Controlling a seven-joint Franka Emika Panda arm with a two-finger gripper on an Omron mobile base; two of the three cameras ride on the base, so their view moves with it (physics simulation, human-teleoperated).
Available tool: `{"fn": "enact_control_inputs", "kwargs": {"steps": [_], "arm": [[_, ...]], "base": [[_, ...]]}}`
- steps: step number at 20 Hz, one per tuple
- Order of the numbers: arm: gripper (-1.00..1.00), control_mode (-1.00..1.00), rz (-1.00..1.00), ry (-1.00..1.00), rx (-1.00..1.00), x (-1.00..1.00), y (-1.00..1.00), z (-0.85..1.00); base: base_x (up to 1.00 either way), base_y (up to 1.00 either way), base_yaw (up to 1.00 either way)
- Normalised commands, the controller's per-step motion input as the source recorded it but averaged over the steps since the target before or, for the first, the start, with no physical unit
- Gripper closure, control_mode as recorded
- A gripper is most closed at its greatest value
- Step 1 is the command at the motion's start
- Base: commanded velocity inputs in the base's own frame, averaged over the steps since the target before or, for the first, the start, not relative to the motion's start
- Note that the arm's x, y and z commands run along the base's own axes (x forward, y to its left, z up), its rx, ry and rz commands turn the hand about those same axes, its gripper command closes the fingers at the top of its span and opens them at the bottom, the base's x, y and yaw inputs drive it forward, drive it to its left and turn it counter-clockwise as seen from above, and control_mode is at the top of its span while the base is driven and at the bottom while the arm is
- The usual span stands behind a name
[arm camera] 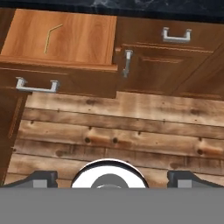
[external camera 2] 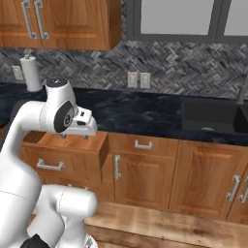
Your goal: Pick up the straw from the left drawer and put it inside the smoothie cup.
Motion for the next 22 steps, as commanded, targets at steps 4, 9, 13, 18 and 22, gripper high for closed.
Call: {"fn": "enact_control_inputs", "kwargs": {"steps": [4, 9, 13, 18, 22], "arm": [[-1.0, 1.0, 0.0, 0.0, 0.0, 0.0, 0.0, 0.0], [-1.0, 1.0, 0.0, 0.0, 0.0, 0.0, 0.0, 0.0], [-1.0, 1.0, 0.0, 0.0, 0.0, 0.0, 0.0, 0.0], [-1.0, 1.0, 0.0, 0.0, 0.0, 0.0, 0.0, 0.0], [-1.0, 1.0, 0.0, 0.0, 0.0, 0.0, 0.0, 0.0]], "base": [[0.04, 0.7, -0.01], [0.11, 0.66, -0.01], [0.14, 0.66, 0.0], [0.29, 0.41, -0.01], [0.44, 0.19, 0.0]]}}
